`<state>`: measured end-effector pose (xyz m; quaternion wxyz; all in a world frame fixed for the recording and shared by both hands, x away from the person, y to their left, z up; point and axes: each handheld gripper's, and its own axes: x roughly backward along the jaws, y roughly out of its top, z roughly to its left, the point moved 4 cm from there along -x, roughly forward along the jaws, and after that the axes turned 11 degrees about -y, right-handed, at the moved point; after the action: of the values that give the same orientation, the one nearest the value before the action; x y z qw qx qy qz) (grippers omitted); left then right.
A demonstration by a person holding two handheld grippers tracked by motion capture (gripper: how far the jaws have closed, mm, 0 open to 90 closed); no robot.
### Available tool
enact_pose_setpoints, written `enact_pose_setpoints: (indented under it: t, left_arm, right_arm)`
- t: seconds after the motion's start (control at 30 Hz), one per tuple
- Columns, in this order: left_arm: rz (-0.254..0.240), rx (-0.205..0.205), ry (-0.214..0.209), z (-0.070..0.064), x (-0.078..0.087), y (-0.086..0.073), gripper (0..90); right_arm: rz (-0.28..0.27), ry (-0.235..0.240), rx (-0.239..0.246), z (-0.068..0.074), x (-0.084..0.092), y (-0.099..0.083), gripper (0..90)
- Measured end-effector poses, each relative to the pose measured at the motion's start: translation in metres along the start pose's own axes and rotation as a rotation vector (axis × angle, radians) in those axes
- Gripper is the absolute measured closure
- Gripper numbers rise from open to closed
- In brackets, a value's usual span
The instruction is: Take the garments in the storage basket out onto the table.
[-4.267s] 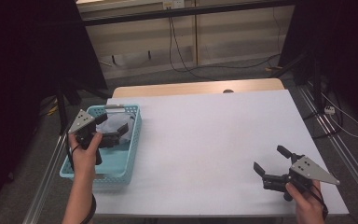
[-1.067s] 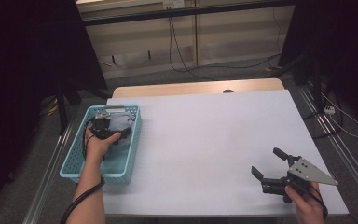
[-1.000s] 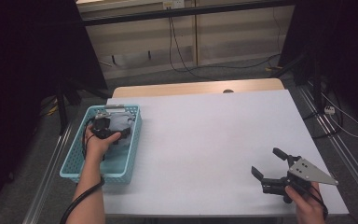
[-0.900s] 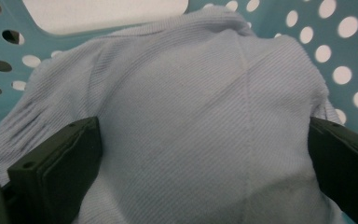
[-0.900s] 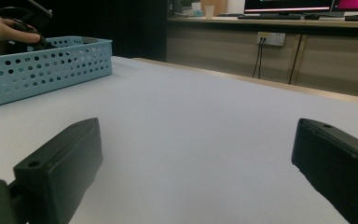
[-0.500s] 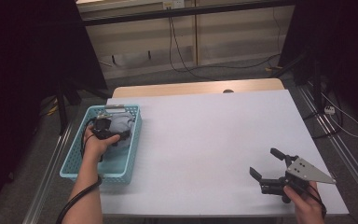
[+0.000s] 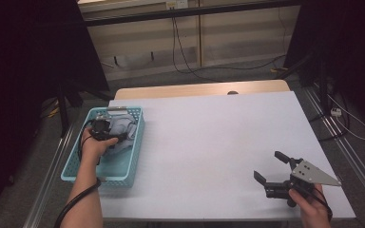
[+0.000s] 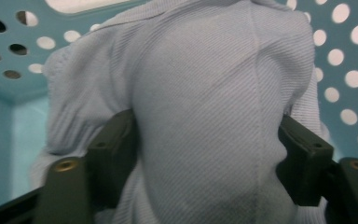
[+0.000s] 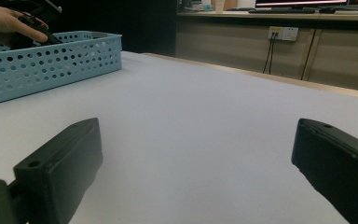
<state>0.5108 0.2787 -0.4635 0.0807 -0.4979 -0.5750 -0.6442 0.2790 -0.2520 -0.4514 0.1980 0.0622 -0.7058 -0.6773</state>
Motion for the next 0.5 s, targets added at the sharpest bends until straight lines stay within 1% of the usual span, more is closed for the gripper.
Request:
enact_pose_setpoints:
  t: [0.03, 0.07, 0.1, 0.13, 0.17, 0.2, 0.23, 0.27, 0.3, 0.33, 0.4, 0.43, 0.47, 0.5]
  left_arm:
    - [0.016, -0.001, 0.002, 0.000, 0.002, 0.001, 33.3]
    - [0.025, 0.003, 0.007, -0.001, 0.003, 0.001, 35.7]
    - [0.039, -0.002, 0.016, -0.001, 0.004, 0.002, 38.7]
    - [0.048, -0.005, 0.031, -0.002, 0.005, 0.003, 41.9]
    - [0.067, -0.003, 0.045, -0.003, 0.006, 0.005, 44.7]
    - [0.096, 0.018, 0.054, -0.005, 0.008, 0.007, 49.5]
    - [0.096, 0.018, 0.054, -0.005, 0.008, 0.007, 51.0]
    - [0.114, 0.034, 0.064, -0.007, 0.010, 0.009, 51.0]
    - [0.130, 0.039, 0.068, -0.008, 0.011, 0.011, 52.7]
    - [0.154, 0.028, 0.081, -0.010, 0.012, 0.014, 54.2]
    - [0.162, 0.026, 0.088, -0.012, 0.013, 0.015, 54.7]
    - [0.172, 0.044, 0.092, -0.013, 0.015, 0.017, 55.5]
    - [0.172, 0.044, 0.092, -0.013, 0.015, 0.017, 55.6]
    - [0.178, 0.053, 0.094, -0.013, 0.017, 0.018, 55.6]
  right_arm:
    - [0.000, 0.000, 0.000, 0.000, 0.000, 0.000, 1.3]
    - [0.002, 0.001, 0.001, 0.000, 0.000, 0.000, 1.2]
    - [0.004, 0.001, 0.002, 0.000, 0.000, -0.001, 1.3]
    - [0.005, 0.002, 0.002, 0.000, 0.000, -0.001, 1.3]
    - [0.005, 0.002, 0.002, 0.000, 0.000, -0.001, 1.2]
    - [0.007, 0.002, 0.004, 0.001, 0.000, -0.001, 1.3]
    - [0.007, 0.002, 0.004, 0.001, 0.000, -0.001, 1.3]
    - [0.010, 0.002, 0.005, 0.001, 0.000, -0.001, 1.3]
    - [0.013, 0.000, 0.006, 0.001, 0.000, -0.002, 1.3]
    - [0.016, 0.001, 0.007, 0.001, 0.000, -0.002, 1.3]
    - [0.017, 0.002, 0.008, 0.001, 0.000, -0.002, 1.2]
    - [0.018, 0.004, 0.010, 0.001, 0.000, -0.002, 1.3]
    - [0.018, 0.004, 0.010, 0.001, 0.000, -0.002, 1.3]
    - [0.017, 0.004, 0.013, 0.001, 0.000, -0.002, 1.3]
